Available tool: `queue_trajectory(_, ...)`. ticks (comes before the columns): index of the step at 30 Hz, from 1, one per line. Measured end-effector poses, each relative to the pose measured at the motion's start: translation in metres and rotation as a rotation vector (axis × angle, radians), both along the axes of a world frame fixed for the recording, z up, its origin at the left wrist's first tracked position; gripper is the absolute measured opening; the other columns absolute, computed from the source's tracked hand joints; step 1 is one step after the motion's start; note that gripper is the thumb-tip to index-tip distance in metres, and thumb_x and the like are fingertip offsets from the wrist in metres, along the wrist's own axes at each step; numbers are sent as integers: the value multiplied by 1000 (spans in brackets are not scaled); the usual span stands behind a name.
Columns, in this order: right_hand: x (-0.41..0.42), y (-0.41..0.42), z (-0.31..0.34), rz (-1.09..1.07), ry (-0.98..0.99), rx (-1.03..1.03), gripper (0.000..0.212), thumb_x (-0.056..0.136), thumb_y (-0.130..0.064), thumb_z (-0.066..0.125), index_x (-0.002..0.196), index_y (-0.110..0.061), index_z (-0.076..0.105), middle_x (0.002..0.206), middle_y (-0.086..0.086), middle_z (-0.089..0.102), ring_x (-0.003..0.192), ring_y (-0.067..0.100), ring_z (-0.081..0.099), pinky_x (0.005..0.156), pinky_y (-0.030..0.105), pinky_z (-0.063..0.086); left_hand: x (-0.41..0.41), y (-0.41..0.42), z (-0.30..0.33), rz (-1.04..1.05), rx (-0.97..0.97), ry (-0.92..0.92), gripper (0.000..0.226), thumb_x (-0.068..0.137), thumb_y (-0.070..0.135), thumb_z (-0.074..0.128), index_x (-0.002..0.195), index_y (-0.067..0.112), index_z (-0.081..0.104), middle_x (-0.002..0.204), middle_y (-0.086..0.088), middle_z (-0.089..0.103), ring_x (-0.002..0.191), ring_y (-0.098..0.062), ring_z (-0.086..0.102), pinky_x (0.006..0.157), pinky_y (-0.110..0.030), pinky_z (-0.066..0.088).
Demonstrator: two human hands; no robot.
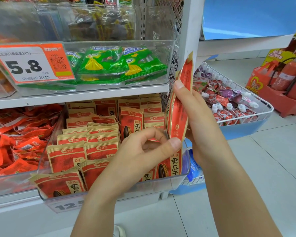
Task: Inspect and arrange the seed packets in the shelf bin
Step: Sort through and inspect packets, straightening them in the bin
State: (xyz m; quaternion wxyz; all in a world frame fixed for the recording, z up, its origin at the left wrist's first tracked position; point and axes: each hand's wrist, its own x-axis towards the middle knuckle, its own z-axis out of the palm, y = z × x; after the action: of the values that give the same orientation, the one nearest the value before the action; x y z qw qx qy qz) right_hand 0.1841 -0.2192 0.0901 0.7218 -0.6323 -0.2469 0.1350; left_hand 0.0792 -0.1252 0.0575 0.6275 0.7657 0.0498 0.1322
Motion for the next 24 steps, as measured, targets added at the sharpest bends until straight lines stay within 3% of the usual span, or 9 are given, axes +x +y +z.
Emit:
queue_trajectory(3, 1, -4, -2, -5, 84, -62, 63, 78, -64, 63, 128, -27, 57, 101, -12, 62, 86, 4, 64, 76, 26, 47, 1, 0, -1, -14, 20, -16, 36, 74, 61, 58, 77, 25, 66, 75, 17, 65, 71, 1, 60, 68, -12, 45)
queue_trajectory(8, -3, -8, 6, -17, 108, -90, 63, 81, -62, 63, 133, -29, 54, 106, -9, 66, 81, 4, 66, 67, 21, 47, 0, 1, -1, -97, 34, -20, 44, 83, 59, 52, 87, 17, 63, 78, -1, 57, 76, -19, 51, 73, -43, 46)
queue_trajectory(11, -4, -8, 6, -17, 113, -101, 66, 78, -62, 66, 133, -28, 54, 107, -10, 66, 82, 3, 66, 69, 22, 47, -1, 2, -1, -134, 59, -58, 41, 88, 54, 48, 79, 16, 60, 75, -6, 48, 72, -22, 43, 70, -36, 38)
queue_trajectory(14, -3, -8, 6, -32, 118, -108, 72, 72, -66, 69, 132, -29, 55, 110, -9, 67, 89, 6, 67, 76, 26, 48, 1, 5, -3, -154, 102, -63, 52, 91, 53, 46, 80, 3, 57, 76, -16, 48, 71, -29, 45, 71, -35, 40)
queue_trajectory(18, -3, -8, 5, -31, 134, -101, 73, 73, -67, 68, 132, -26, 55, 104, -10, 63, 83, 5, 65, 74, 26, 47, 1, 6, -4, -142, 109, -54, 41, 92, 50, 47, 71, 17, 59, 70, 6, 47, 66, -5, 43, 66, -18, 37)
queue_trajectory(21, -3, -7, 5, -24, 133, -103, 72, 74, -66, 68, 132, -26, 54, 101, -11, 62, 80, 4, 64, 72, 25, 47, 3, 5, -3, -134, 98, -51, 33, 95, 44, 49, 65, 36, 62, 68, 17, 51, 64, 2, 45, 66, -14, 36)
queue_trajectory(24, -4, -7, 6, -20, 123, -99, 64, 77, -60, 65, 131, -28, 56, 95, -12, 67, 77, 2, 66, 70, 24, 48, 3, 5, -3, -128, 87, -50, 30, 92, 49, 53, 66, 37, 64, 71, 17, 55, 68, 2, 50, 71, -16, 38)
